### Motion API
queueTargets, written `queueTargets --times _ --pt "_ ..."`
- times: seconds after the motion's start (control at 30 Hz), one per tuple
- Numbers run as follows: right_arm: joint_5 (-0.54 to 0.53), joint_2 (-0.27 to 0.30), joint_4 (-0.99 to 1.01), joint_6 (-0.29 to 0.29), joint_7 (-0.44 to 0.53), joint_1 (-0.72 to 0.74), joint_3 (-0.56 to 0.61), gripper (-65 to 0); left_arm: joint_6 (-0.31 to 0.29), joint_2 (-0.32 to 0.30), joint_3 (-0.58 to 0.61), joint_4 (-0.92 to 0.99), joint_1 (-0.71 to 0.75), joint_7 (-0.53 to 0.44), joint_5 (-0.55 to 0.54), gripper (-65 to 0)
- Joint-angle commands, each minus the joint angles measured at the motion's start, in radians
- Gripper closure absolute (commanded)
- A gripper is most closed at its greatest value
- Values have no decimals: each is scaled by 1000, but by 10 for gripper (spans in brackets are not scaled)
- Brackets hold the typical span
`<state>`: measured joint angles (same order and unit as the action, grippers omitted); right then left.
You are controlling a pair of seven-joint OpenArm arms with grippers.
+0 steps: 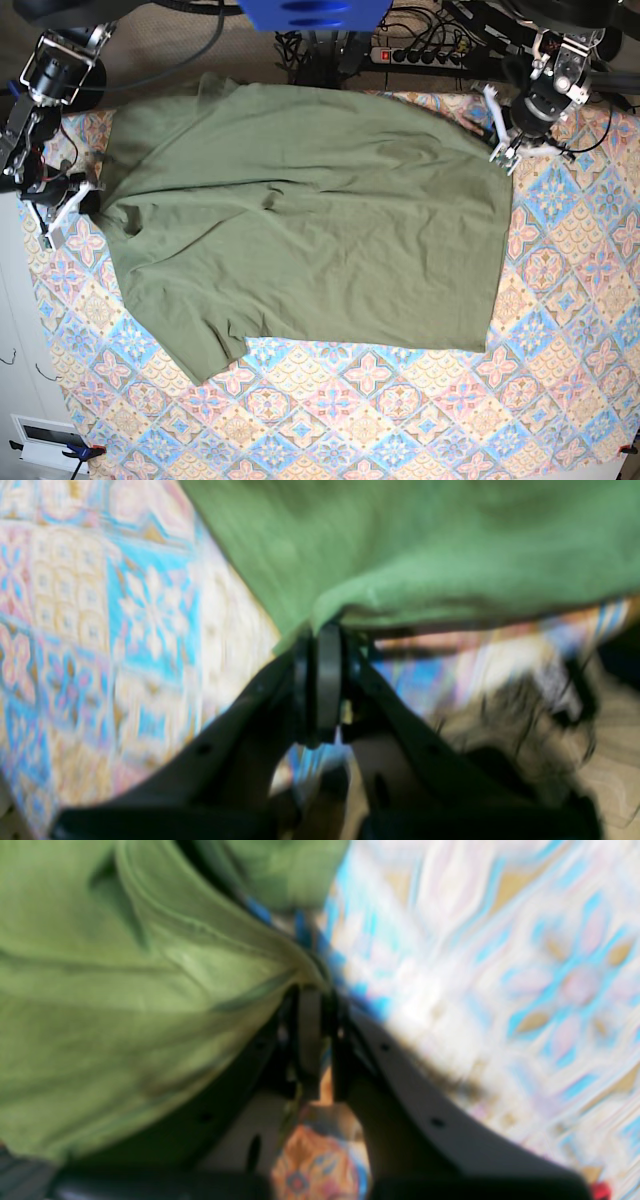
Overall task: Layout the t-shirt on the table in an organized manner, then fold the t-shirt properly
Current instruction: 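Pull the grasped corner outward with the right gripper to flatten the shirt, then pull the shirt edge taut between both grippers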
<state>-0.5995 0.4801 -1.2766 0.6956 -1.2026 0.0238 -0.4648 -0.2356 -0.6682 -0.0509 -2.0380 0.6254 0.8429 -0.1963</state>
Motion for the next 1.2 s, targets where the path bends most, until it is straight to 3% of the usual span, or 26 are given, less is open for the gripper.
queueTargets --times 0.0,0.23,0.43,0.53,0.67,0.77,1.0,1.17 --pt "8 29 -16 3 23 26 -7 -4 8 -11 -7 -16 4 -12 -1 0" --pt "132 29 65 3 57 144 -5 -4 14 5 101 -14 -39 -14 -1 0" --pt "223 42 139 3 132 176 -2 -8 14 46 110 -14 -40 -12 1 0" --pt "261 42 116 3 140 175 -2 -55 14 46 108 -14 -40 -12 1 0" --pt "260 42 38 3 135 163 -7 -184 14 43 110 -14 -37 -10 1 0" --pt "260 44 -34 3 100 87 -61 -235 14 40 110 -14 -34 -10 1 0" --pt "253 44 -243 3 48 -75 -147 -244 11 40 112 -14 -40 -10 1 0" --pt "71 41 -300 3 -18 -246 -233 -241 11 38 108 -14 -34 -12 1 0"
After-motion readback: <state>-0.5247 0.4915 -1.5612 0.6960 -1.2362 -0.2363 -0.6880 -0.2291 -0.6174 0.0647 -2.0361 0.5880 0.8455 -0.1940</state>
